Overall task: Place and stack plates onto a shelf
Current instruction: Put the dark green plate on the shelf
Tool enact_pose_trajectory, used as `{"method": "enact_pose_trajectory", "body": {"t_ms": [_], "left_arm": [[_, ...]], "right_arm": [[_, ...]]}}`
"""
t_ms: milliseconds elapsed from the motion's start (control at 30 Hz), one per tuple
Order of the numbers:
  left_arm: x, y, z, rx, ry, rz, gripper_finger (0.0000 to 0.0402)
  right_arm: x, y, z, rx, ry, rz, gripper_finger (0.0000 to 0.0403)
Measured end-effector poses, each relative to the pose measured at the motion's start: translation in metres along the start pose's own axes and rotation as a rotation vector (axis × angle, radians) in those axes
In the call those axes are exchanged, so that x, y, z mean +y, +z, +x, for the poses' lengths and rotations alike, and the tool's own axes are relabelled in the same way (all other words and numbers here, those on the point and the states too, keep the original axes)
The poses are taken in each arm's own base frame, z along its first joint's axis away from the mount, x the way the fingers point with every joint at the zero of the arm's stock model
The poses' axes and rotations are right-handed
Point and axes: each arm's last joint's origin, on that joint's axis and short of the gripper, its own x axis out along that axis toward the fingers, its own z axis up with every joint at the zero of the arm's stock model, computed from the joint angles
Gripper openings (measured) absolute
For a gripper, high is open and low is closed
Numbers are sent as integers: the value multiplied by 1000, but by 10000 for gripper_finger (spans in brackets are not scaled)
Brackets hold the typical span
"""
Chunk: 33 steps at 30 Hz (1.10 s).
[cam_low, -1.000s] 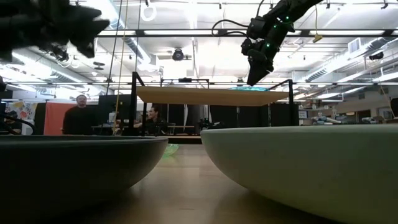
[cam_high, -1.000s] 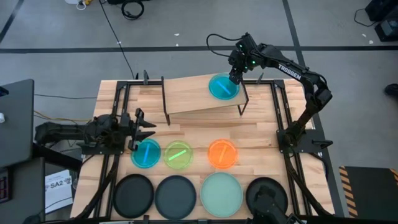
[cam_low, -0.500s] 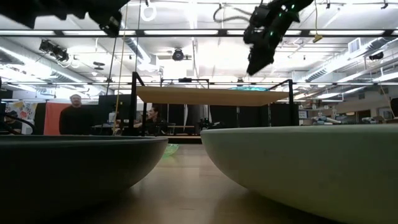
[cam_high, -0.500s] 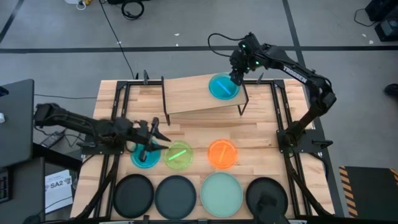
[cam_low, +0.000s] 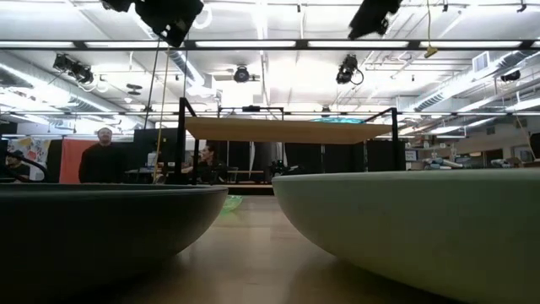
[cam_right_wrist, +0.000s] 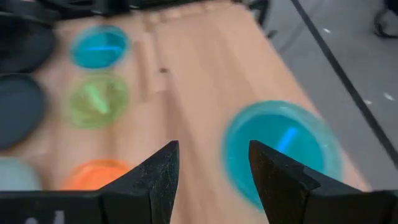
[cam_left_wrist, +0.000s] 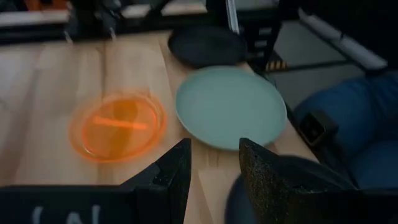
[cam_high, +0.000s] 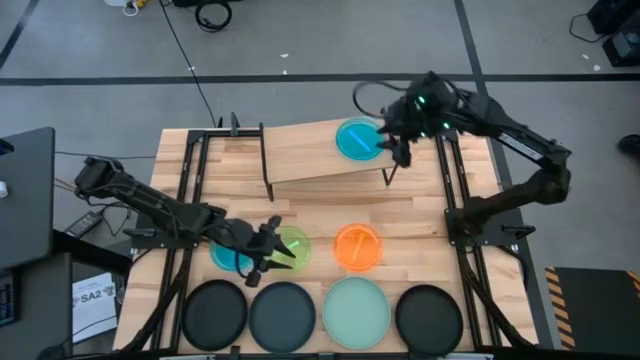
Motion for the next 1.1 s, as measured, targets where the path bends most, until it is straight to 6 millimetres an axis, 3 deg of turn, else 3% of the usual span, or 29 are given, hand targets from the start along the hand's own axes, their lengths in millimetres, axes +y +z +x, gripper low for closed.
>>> {"method": "enact_pose_trajectory", "body": {"t_ms": [167,333,733,1100], "left_arm": [[-8,-2,9,114,-8,-77,141],[-16,-9,9,199,-9,-193,141],[-35,-36,-3,472,82,-520,141],[-54,-63,17,581,171,-614,141]], "right_arm": [[36,-27,-8,-8,25,-11,199],[62,-61,-3,-84,53,19,199],[108,-132,56,-334,290,11,199],[129,-161,88,-435,395,-26,199]]}}
